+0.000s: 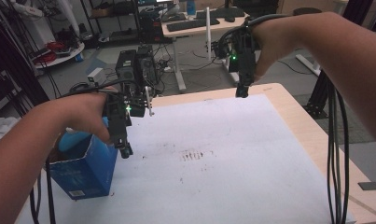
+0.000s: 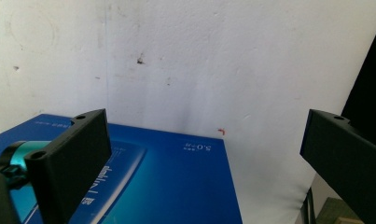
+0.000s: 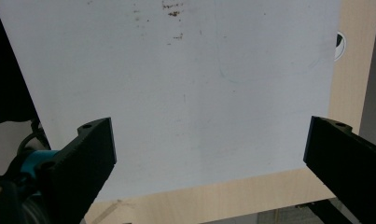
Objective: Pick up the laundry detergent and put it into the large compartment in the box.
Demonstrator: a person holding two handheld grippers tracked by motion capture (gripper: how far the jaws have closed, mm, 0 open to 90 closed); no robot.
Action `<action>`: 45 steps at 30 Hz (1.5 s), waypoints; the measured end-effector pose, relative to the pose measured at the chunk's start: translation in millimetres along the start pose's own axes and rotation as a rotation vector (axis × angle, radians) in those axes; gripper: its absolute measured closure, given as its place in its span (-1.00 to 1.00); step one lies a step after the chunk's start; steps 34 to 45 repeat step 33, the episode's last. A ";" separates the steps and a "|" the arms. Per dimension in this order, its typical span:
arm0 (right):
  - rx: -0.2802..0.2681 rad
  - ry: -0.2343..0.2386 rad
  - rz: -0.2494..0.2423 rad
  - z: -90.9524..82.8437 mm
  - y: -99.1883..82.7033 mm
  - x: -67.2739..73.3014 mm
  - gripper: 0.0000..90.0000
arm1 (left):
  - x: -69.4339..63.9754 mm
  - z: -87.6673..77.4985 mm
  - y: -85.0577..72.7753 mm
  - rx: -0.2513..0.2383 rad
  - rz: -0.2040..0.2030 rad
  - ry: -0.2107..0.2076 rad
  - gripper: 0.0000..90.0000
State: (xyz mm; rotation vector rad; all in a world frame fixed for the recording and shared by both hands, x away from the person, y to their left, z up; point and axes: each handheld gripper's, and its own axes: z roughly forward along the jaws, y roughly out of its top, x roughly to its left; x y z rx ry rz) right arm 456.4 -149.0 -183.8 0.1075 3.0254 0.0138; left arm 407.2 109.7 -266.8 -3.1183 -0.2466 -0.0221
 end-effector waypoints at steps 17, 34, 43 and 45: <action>-0.003 -0.014 0.011 -4.4 -7.1 3.9 -0.97 | -5.9 -6.2 8.1 0.009 0.013 -0.001 -0.96; 0.004 -0.013 0.000 0.4 -1.5 3.8 -0.97 | -8.4 -10.7 1.7 -0.005 0.016 0.010 -0.96; 0.004 -0.013 0.000 0.4 -1.5 3.8 -0.97 | -8.4 -10.7 1.7 -0.005 0.016 0.010 -0.96; 0.004 -0.013 0.000 0.4 -1.5 3.8 -0.97 | -8.4 -10.7 1.7 -0.005 0.016 0.010 -0.96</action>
